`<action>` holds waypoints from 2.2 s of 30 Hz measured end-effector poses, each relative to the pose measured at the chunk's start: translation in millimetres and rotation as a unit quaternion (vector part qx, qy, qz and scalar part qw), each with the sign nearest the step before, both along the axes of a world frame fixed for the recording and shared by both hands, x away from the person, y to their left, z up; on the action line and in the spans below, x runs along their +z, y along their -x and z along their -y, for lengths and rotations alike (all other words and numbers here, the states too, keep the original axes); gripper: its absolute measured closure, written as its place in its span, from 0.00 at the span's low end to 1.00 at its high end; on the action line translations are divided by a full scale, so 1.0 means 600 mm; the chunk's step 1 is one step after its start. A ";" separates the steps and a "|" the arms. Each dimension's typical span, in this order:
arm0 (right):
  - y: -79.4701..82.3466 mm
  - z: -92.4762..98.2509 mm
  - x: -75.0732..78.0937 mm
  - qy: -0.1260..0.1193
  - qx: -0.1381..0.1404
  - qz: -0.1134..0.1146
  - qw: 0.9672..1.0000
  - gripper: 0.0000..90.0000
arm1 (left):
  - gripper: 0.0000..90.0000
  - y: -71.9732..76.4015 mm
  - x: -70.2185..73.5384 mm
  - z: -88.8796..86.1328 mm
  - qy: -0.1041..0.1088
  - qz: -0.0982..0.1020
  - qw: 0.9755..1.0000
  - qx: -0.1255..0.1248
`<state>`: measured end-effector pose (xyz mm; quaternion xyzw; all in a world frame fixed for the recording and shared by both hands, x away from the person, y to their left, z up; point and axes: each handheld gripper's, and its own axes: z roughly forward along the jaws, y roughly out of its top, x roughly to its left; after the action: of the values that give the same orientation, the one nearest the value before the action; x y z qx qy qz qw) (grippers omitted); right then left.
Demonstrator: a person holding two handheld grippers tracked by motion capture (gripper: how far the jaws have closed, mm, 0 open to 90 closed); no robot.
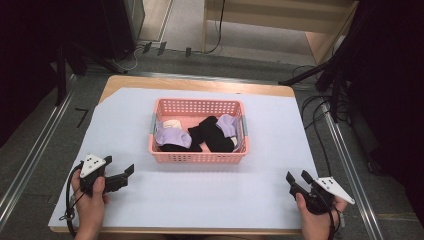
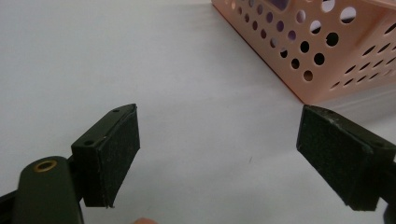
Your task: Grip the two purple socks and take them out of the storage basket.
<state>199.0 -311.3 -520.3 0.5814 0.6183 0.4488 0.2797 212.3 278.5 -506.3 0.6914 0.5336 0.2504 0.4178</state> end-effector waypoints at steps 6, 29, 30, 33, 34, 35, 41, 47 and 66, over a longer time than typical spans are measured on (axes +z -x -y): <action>-0.068 -0.035 0.028 0.031 0.033 -0.102 0.994 0.43 | 0.16 0.000 0.000 0.000 0.000 0.000 1.000 0.000; -0.273 -0.140 0.143 0.118 0.069 -0.271 0.953 0.44 | 0.16 0.000 0.000 -0.001 0.000 -0.002 1.000 -0.002; -0.276 -0.144 0.146 0.119 0.069 -0.270 0.953 0.44 | 0.16 0.000 0.000 -0.001 0.000 -0.002 1.000 -0.002; -0.288 -0.159 0.161 0.120 0.071 -0.268 0.953 0.44 | 0.16 0.000 0.000 -0.001 0.000 -0.002 1.000 -0.002; -0.290 -0.166 0.166 0.117 0.072 -0.267 0.954 0.45 | 0.16 -0.001 0.000 -0.002 -0.001 -0.002 1.000 -0.003; -0.293 -0.172 0.170 0.117 0.076 -0.267 0.954 0.45 | 0.16 -0.001 0.000 -0.002 -0.001 -0.003 1.000 -0.002; -0.304 -0.218 0.187 0.120 0.093 -0.263 0.953 0.45 | 0.16 -0.001 0.000 -0.001 0.002 -0.003 1.000 -0.001; -0.312 -0.269 0.194 0.124 0.115 -0.261 0.950 0.45 | 0.16 -0.001 0.000 -0.001 0.002 -0.003 1.000 0.000; -0.320 -0.411 0.169 0.113 0.176 -0.271 0.940 0.45 | 0.16 -0.002 0.000 -0.002 0.003 -0.004 1.000 -0.001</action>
<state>390.7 -64.6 -418.7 0.5276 0.8096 0.2436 0.0824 213.3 279.6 -506.5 0.6918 0.5353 0.2454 0.4178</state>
